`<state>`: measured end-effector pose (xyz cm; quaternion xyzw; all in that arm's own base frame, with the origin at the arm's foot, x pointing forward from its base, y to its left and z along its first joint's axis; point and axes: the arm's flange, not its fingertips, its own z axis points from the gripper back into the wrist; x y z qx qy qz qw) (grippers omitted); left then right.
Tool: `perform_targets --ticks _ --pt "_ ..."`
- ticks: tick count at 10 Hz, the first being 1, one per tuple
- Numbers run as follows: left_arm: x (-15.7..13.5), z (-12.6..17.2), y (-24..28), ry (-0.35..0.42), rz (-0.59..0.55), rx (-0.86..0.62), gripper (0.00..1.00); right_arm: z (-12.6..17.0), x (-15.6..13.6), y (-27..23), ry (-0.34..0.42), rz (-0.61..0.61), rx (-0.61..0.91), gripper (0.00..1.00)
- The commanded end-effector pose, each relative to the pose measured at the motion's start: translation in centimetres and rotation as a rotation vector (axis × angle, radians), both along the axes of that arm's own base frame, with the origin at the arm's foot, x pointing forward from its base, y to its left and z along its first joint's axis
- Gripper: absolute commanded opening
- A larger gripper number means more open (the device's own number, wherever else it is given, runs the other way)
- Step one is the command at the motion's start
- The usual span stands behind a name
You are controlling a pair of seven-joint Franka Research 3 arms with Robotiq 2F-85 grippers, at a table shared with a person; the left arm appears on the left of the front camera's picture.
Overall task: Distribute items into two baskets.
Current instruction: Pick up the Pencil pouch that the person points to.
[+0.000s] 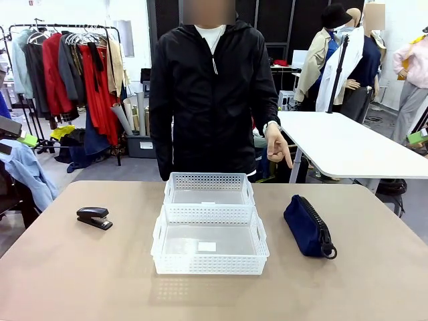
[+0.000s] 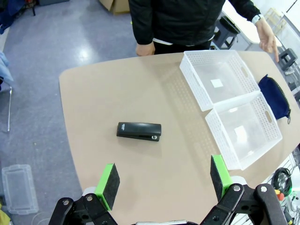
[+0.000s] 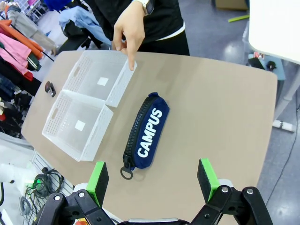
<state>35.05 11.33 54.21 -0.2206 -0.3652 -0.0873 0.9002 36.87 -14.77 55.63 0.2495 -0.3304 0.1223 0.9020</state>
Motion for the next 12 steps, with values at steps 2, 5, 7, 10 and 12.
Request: perform_targets --ticks 2,5,7,10,12 --pt "0.0 0.0 0.0 -0.002 -0.006 -0.003 1.00 -0.1 0.1 0.1 -0.016 0.008 0.021 1.00" --pt "0.0 0.0 0.0 -0.002 -0.006 -0.003 1.00 0.0 0.0 0.0 0.000 0.000 0.000 1.00" --pt "0.0 0.0 0.0 -0.002 -0.006 -0.003 1.00 -0.6 2.8 3.8 0.081 0.087 -0.054 1.00" --pt "0.0 0.0 0.0 -0.002 -0.006 -0.003 1.00 -3.5 4.9 9.0 0.192 0.160 -0.132 1.00" --pt "0.0 0.0 0.0 -0.002 -0.006 -0.003 1.00 -5.0 5.7 12.2 0.224 0.174 -0.208 1.00"
